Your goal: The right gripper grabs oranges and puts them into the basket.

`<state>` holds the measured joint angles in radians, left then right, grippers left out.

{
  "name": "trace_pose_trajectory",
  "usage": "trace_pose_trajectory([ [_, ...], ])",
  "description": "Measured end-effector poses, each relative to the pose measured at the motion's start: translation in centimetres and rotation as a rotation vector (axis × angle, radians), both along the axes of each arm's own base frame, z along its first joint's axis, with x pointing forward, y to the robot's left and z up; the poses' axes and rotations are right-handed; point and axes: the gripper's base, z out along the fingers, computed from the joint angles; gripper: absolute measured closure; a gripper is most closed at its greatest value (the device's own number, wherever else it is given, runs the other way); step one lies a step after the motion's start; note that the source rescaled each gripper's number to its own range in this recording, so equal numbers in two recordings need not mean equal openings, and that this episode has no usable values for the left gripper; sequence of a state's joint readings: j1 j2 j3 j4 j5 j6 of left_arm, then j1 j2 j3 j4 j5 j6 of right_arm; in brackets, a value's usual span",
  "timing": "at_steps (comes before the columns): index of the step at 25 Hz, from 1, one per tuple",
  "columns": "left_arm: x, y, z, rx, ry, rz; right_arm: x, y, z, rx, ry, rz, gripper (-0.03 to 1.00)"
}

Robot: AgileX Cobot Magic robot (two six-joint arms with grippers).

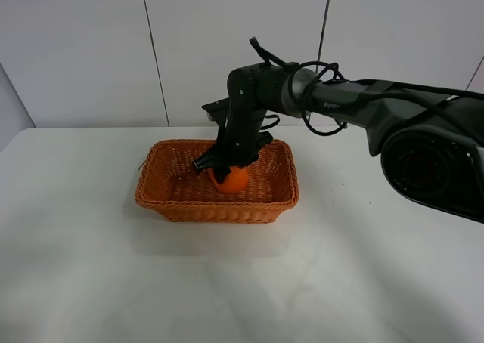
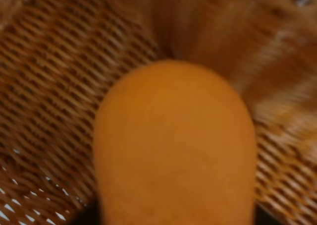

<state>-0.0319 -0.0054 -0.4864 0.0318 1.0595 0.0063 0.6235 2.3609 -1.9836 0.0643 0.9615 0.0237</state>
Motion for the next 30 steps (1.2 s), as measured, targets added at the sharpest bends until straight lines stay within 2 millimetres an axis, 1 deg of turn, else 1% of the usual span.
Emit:
trace_pose_trajectory([
  [2,0.0,0.0,0.0,0.000,0.000,0.000,0.0,0.0,0.0,-0.001,-0.001,0.004,0.17],
  [3,0.0,0.0,0.0,0.000,0.000,0.000,0.0,0.0,0.1,-0.001,-0.003,0.007,0.08],
  [4,0.0,0.0,0.0,0.000,0.000,0.000,0.0,0.0,0.3,-0.004,0.001,0.010,0.03],
  [6,0.0,0.0,0.0,0.000,0.000,0.000,-0.1,0.0,1.1,-0.015,0.020,0.015,-0.01],
  [8,0.0,0.0,0.0,0.000,0.000,0.000,0.0,0.1,2.5,-0.020,0.025,0.021,-0.03],
  [10,0.0,0.0,0.0,0.000,0.000,0.000,0.3,0.2,4.8,-0.015,0.008,0.026,-0.03],
  [14,0.0,0.0,0.0,0.000,0.000,0.000,1.1,0.1,9.6,0.032,-0.119,0.021,-0.03],
  [15,0.0,0.0,0.0,0.000,0.000,0.000,1.3,-0.2,10.4,0.044,-0.141,0.014,-0.03],
  [17,0.0,0.0,0.0,0.000,0.000,0.000,2.0,-1.1,11.2,0.051,-0.162,-0.008,-0.03],
  [20,0.0,0.0,0.0,0.000,0.000,0.000,3.2,-3.2,11.2,0.041,-0.155,-0.055,-0.03],
  [23,0.0,0.0,0.0,0.000,0.000,0.000,5.0,-6.3,10.9,0.032,-0.150,-0.122,-0.03],
  [26,0.0,0.0,0.0,0.000,0.000,0.000,6.9,-10.5,10.8,0.023,-0.150,-0.209,-0.03],
  [29,0.0,0.0,0.0,0.000,0.000,0.000,8.9,-15.8,10.5,0.014,-0.144,-0.320,-0.03],
  [30,0.0,0.0,0.0,0.000,0.000,0.000,9.3,-17.3,10.3,0.014,-0.140,-0.351,-0.03],
])
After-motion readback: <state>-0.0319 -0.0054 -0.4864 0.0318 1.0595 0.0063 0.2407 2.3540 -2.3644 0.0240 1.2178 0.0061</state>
